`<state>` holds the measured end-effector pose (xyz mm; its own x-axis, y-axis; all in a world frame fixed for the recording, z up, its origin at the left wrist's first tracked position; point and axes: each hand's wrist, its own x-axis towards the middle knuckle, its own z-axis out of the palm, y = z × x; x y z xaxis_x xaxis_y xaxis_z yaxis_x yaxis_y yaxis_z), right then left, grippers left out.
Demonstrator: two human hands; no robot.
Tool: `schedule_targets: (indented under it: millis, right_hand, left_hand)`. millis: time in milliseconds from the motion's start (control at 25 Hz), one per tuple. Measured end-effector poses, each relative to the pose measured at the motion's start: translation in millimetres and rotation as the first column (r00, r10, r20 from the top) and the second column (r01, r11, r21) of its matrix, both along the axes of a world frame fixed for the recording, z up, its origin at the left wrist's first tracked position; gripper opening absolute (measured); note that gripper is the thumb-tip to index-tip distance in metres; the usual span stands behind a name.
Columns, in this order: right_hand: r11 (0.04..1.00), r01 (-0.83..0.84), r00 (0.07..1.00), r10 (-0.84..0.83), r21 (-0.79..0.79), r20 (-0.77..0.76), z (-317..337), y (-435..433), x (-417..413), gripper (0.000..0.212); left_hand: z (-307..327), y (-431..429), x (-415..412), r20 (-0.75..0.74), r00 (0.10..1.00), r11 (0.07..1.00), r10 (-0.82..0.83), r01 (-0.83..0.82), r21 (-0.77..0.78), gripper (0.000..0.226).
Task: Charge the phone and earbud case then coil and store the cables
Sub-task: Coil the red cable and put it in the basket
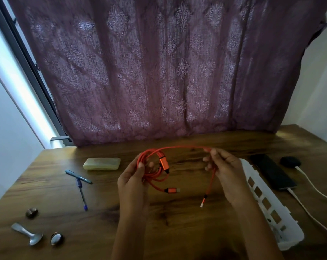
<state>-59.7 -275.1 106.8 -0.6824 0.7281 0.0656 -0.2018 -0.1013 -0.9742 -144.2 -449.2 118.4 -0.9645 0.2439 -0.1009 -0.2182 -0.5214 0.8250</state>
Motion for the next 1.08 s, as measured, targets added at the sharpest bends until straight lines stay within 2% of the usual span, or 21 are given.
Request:
schedule_targets:
  millis: [120, 200, 240, 320, 400, 480, 680, 800, 920, 1080]
  right_hand:
    - [0.998, 0.026, 0.984, -0.036, 0.057, 0.173, -27.2, -4.6, -4.2, 0.022]
    - [0.981, 0.077, 0.961, -0.121, 0.179, 0.25, -31.3, -13.0, -4.6, 0.021]
    - [0.956, 0.128, 0.949, -0.195, 0.263, 0.249, -29.3, -18.8, -4.5, 0.021]
    - [0.897, 0.272, 0.931, -0.337, 0.348, 0.141, -22.4, -34.8, -4.1, 0.017]
    - [0.916, 0.357, 0.932, -0.362, 0.185, -0.007, -14.1, -57.2, -3.3, 0.009]
    - [0.95, 0.309, 0.94, -0.313, -0.049, -0.136, -6.5, -79.3, -4.1, 0.01]
    - [0.948, 0.305, 0.936, -0.317, -0.095, -0.152, -0.2, -87.5, -13.6, 0.011]
    - [0.95, 0.308, 0.944, -0.312, -0.058, -0.103, 0.1, -78.8, -15.5, 0.016]
    - [0.957, 0.288, 0.951, -0.288, -0.022, -0.11, -1.7, -72.3, -14.4, 0.023]
    - [0.961, 0.214, 0.973, -0.193, 0.176, -0.13, 0.4, -62.8, -9.7, 0.025]
  left_hand:
    - [3.1, 3.3, 4.6, 0.079, 0.995, 0.997, -0.056, 0.051, 0.06, 0.027]
    - [3.8, 5.5, 5.6, 0.111, 0.99, 0.992, -0.085, 0.073, 0.102, 0.031]
    - [4.9, 7.4, 7.1, 0.119, 0.988, 0.988, -0.099, 0.084, 0.126, 0.032]
    - [7.8, 12.7, 11.9, 0.135, 0.984, 0.979, -0.114, 0.088, 0.182, 0.036]
    - [9.5, 17.6, 17.0, 0.136, 0.984, 0.97, -0.116, 0.082, 0.228, 0.038]
    - [12.7, 21.4, 21.6, 0.131, 0.986, 0.966, -0.105, 0.069, 0.251, 0.037]
    - [13.1, 26.3, 28.5, 0.128, 0.981, 0.958, -0.146, 0.108, 0.265, 0.041]
    - [12.9, 25.0, 31.5, 0.075, 0.969, 0.953, -0.236, 0.215, 0.213, 0.04]
    - [14.6, 23.7, 32.4, 0.009, 0.958, 0.956, -0.288, 0.287, 0.055, 0.037]
    - [14.8, 19.4, 26.5, 0.008, 0.942, 0.937, -0.335, 0.334, -0.105, 0.03]
